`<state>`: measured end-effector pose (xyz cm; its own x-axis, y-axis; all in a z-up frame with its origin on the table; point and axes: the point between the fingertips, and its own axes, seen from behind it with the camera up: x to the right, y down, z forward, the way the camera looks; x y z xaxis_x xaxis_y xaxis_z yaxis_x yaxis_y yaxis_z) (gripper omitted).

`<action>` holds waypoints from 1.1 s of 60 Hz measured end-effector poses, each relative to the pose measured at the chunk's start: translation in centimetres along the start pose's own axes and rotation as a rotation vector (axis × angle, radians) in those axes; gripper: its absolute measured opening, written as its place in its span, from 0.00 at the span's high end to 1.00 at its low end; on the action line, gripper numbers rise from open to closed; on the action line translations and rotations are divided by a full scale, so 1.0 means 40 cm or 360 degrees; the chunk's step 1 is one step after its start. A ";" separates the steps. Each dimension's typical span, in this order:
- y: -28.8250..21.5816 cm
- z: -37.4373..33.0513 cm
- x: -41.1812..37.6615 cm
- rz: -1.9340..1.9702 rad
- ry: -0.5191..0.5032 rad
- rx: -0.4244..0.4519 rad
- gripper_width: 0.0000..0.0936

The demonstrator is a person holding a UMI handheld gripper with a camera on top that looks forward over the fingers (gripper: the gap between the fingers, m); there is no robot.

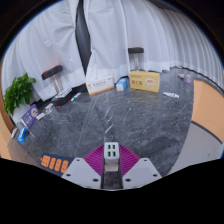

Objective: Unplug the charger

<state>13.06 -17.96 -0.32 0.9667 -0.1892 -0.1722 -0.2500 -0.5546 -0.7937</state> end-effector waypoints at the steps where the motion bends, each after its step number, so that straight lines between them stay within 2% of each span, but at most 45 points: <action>1: 0.004 0.003 0.010 0.0009 -0.0004 -0.0011 0.77; 11: -0.017 0.013 0.117 -0.0039 0.0116 0.0013 0.34; 16: -0.040 -0.004 0.160 -0.0135 0.0199 0.0017 0.16; 19: -0.059 -0.023 0.173 -0.0190 0.0222 0.0027 0.09; 28: -0.116 -0.156 0.142 -0.0315 0.0259 0.0098 0.09; 39: -0.127 -0.407 0.041 -0.0355 0.0291 0.0197 0.09; 54: 0.017 -0.765 -0.081 -0.0355 0.0327 0.0229 0.09; 66: 0.131 -0.945 -0.130 -0.0368 0.0331 0.0195 0.09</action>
<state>4.67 -50.53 18.48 0.9621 -0.2379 0.1333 -0.0047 -0.5031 -0.8642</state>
